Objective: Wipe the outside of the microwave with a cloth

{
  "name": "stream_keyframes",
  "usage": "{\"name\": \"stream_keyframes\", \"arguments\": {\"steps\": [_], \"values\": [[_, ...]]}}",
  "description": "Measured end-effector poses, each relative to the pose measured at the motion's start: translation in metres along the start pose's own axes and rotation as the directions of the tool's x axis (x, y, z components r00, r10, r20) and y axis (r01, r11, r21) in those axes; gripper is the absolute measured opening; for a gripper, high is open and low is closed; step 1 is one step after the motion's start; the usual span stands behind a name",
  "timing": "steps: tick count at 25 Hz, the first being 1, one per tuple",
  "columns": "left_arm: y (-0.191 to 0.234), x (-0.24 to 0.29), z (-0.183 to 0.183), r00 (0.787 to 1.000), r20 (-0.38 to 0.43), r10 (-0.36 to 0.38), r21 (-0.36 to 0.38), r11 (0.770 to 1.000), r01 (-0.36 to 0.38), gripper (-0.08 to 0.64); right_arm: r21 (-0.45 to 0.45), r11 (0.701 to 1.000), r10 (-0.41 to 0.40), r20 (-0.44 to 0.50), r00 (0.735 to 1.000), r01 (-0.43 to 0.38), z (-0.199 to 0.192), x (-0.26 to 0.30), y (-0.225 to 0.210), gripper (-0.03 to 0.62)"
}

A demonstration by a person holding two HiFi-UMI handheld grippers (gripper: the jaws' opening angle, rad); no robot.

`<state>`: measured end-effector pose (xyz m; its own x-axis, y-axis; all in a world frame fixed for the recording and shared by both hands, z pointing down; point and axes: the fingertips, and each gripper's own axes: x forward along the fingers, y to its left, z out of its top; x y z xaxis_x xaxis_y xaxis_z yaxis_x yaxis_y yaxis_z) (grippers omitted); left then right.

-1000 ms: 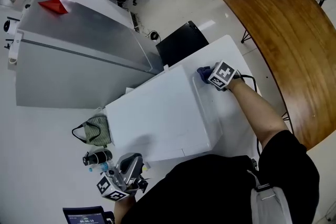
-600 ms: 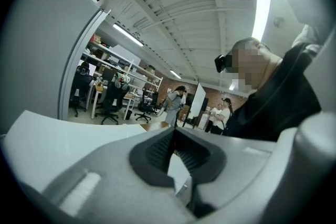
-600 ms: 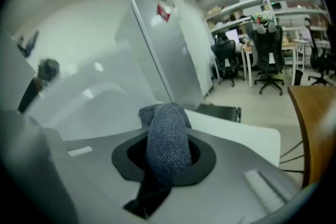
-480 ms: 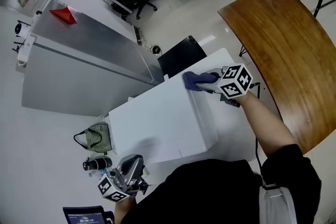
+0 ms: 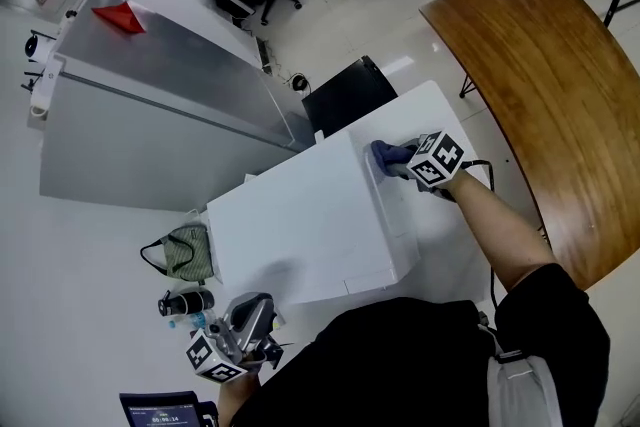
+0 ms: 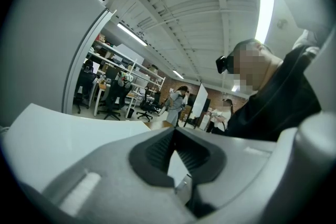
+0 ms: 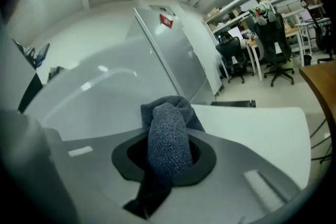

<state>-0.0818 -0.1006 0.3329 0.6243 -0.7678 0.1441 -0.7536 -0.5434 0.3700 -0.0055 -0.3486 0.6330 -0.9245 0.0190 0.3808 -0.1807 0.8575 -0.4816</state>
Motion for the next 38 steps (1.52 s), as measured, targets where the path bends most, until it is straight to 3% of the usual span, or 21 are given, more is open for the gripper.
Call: {"name": "stream_keyframes", "arguments": {"steps": [2,5,6,8,10,13,14,16,19,21,25,28,31,34,36,38], "values": [[0.001,-0.001,-0.002,1.000,-0.003,0.006,-0.002,1.000,-0.006,0.003,-0.003,0.998,-0.068,-0.139,0.988,0.068,-0.044,0.018,-0.024,0.051],[-0.001,-0.003,-0.001,1.000,0.000,0.019,0.003,1.000,-0.019,0.003,-0.120,0.980,-0.190,-0.334,0.923,0.158,-0.087,0.033,-0.043,0.047],[-0.002,-0.003,0.001,1.000,0.007,0.021,0.005,1.000,-0.021,0.003,-0.149,0.974,-0.212,-0.359,0.909,0.169,-0.091,0.034,-0.044,0.048],[-0.008,0.002,0.007,0.999,0.026,0.020,0.007,1.000,-0.021,0.003,-0.166,0.972,-0.217,-0.367,0.905,0.166,-0.088,0.029,-0.043,0.051],[-0.009,-0.002,0.007,0.999,0.029,0.022,0.015,1.000,-0.023,0.003,-0.128,0.978,-0.197,-0.306,0.931,0.164,-0.072,0.011,-0.038,0.051],[-0.007,-0.008,0.006,0.999,0.033,0.025,0.025,0.999,-0.026,0.003,-0.031,0.995,-0.093,-0.010,0.996,0.092,0.004,-0.037,0.000,0.051],[-0.008,-0.008,0.006,0.999,0.037,0.023,0.026,0.999,-0.024,0.003,-0.027,0.999,-0.031,0.110,0.993,0.034,0.038,-0.055,0.023,0.051],[-0.009,-0.005,0.006,0.999,0.040,0.018,0.025,1.000,-0.019,0.003,-0.076,0.995,0.089,0.271,0.959,-0.071,0.089,-0.081,0.070,0.051],[-0.009,-0.005,0.000,0.999,0.030,0.016,0.017,1.000,-0.016,0.003,-0.164,0.979,0.164,0.304,0.938,-0.118,0.105,-0.079,0.107,0.051],[-0.009,-0.005,-0.002,1.000,0.024,0.014,0.016,1.000,-0.015,0.003,-0.139,0.984,0.152,0.313,0.937,-0.113,0.095,-0.071,0.100,0.051],[-0.017,-0.002,-0.004,1.000,0.014,0.010,0.023,1.000,-0.011,0.003,-0.061,0.997,0.064,0.173,0.983,-0.054,0.026,-0.043,0.059,0.051],[-0.014,-0.004,-0.006,1.000,-0.004,0.022,0.016,1.000,-0.022,0.003,-0.011,1.000,0.003,0.044,0.999,-0.003,-0.026,-0.014,0.027,0.051],[-0.017,-0.003,-0.009,1.000,-0.009,0.020,0.014,1.000,-0.020,0.003,-0.044,0.995,-0.090,-0.116,0.989,0.086,-0.068,0.009,-0.004,0.049],[-0.018,-0.002,-0.009,1.000,-0.008,0.018,0.018,1.000,-0.018,0.003,-0.095,0.986,-0.160,-0.270,0.950,0.139,-0.100,0.025,-0.022,0.049],[-0.019,-0.002,-0.008,1.000,-0.006,0.016,0.023,1.000,-0.016,0.003,-0.078,0.987,-0.160,-0.293,0.943,0.143,-0.104,0.026,-0.024,0.051],[-0.021,-0.001,-0.006,1.000,-0.003,0.012,0.028,1.000,-0.012,0.003,-0.059,0.986,-0.163,-0.251,0.954,0.153,-0.091,0.011,-0.018,0.051]]}}
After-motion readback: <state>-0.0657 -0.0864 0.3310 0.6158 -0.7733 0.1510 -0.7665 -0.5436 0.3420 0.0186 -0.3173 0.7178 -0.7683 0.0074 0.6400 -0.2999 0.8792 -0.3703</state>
